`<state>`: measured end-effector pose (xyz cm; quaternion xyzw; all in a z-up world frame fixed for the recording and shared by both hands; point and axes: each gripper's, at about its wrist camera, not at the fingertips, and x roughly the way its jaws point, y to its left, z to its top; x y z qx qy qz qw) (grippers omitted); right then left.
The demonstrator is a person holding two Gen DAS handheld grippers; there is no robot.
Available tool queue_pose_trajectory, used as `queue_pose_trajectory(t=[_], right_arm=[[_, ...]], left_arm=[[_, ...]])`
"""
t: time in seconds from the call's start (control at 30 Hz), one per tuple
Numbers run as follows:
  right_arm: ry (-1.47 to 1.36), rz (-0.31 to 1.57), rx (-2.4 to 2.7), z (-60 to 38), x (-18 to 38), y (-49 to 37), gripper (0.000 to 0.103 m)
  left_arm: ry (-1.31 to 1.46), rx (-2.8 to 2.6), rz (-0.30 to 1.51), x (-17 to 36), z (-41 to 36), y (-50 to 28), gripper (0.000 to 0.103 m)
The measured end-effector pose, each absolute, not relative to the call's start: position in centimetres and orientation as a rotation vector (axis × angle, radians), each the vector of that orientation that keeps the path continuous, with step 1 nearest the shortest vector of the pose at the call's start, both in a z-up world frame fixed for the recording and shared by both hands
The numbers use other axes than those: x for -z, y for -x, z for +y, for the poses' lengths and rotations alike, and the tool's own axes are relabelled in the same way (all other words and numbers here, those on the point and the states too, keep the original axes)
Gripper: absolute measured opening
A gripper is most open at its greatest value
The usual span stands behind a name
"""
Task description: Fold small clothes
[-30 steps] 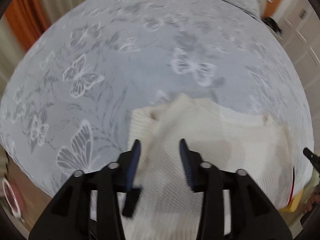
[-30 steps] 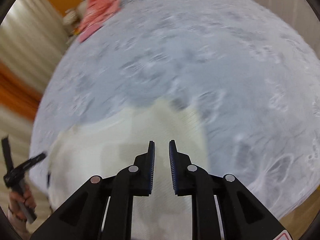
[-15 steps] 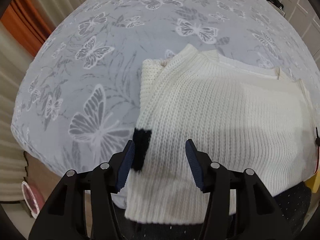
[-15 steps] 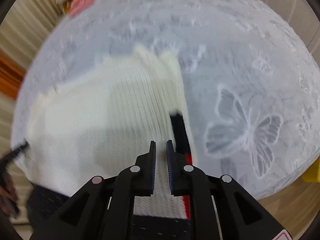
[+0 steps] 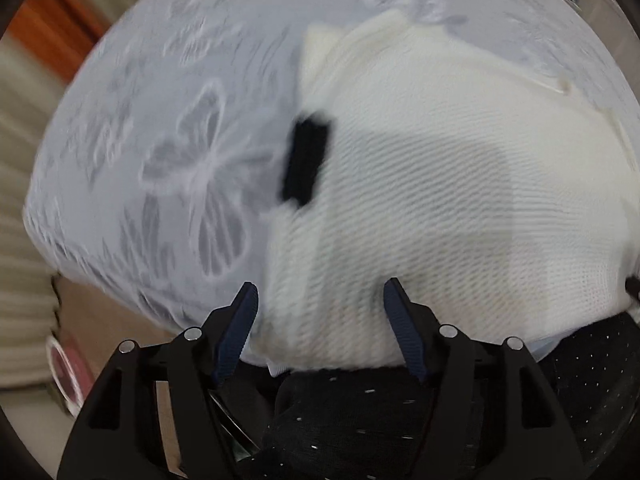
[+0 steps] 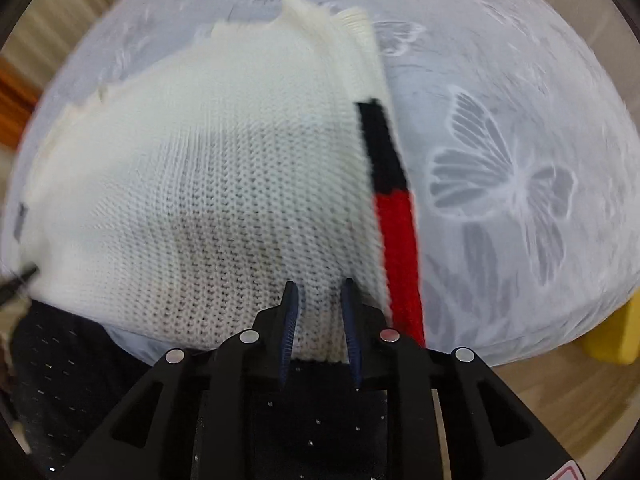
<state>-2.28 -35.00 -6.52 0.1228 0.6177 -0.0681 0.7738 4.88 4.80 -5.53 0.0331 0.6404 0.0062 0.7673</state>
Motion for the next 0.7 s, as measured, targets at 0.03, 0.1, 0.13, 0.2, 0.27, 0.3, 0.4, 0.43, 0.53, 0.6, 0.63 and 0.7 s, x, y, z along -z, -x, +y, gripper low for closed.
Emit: queue_pose_trajectory(t=[0.03,0.1,0.13,0.2,0.27,0.3,0.4,0.43,0.53,0.6,0.63,0.7], right_arm=[[-0.287,1.34,0.155,-35.3,6.4,2.6,0.02],[-0.278,1.348,0.174,-35.5,6.0,2.8,0.021],[-0.271,1.349,0.179,-35.5,5.6,2.9,0.021],[-0.275,1.328,0.181,-35.0,4.2,3.2,0.025],[-0.279,1.285,0.14,-33.5,2.2,3.1,0.027],[-0.285,1.269,0.106,-32.8,1.5,2.6,0.027],[-0.266,1.237,-0.008,-29.0,0.1,-0.5,0.027],[-0.26,1.233,-0.032,-28.2,0.0,-1.2,0.027],[-0.223,1.25,-0.059,-25.9,1.1,-4.3,0.027],[-0.175,1.299,-0.013,-26.0,3.3,-5.9,0.027],[-0.148,1.322,0.026,-26.6,4.3,-6.1,0.027],[-0.14,1.335,0.056,-27.9,5.7,-5.9,0.026]], left_arm=[[-0.022,-0.018,1.398,5.7,5.7,-4.7,0.065],[0.03,-0.018,1.406,5.6,6.7,-4.6,0.066],[0.037,-0.021,1.407,5.2,7.1,-4.6,0.066],[0.049,-0.008,1.385,4.0,7.4,-4.5,0.064],[0.076,0.005,1.336,2.0,7.5,-4.8,0.064],[0.089,0.016,1.318,1.2,7.3,-5.1,0.064],[0.081,0.054,1.275,-0.4,5.3,-6.8,0.064],[0.063,0.067,1.268,-0.4,4.1,-7.7,0.065],[0.011,0.09,1.29,1.1,1.4,-9.9,0.066],[-0.028,0.08,1.33,3.0,0.6,-10.7,0.066],[-0.042,0.071,1.357,4.2,0.4,-10.9,0.066],[-0.069,0.066,1.363,5.3,0.2,-10.9,0.069]])
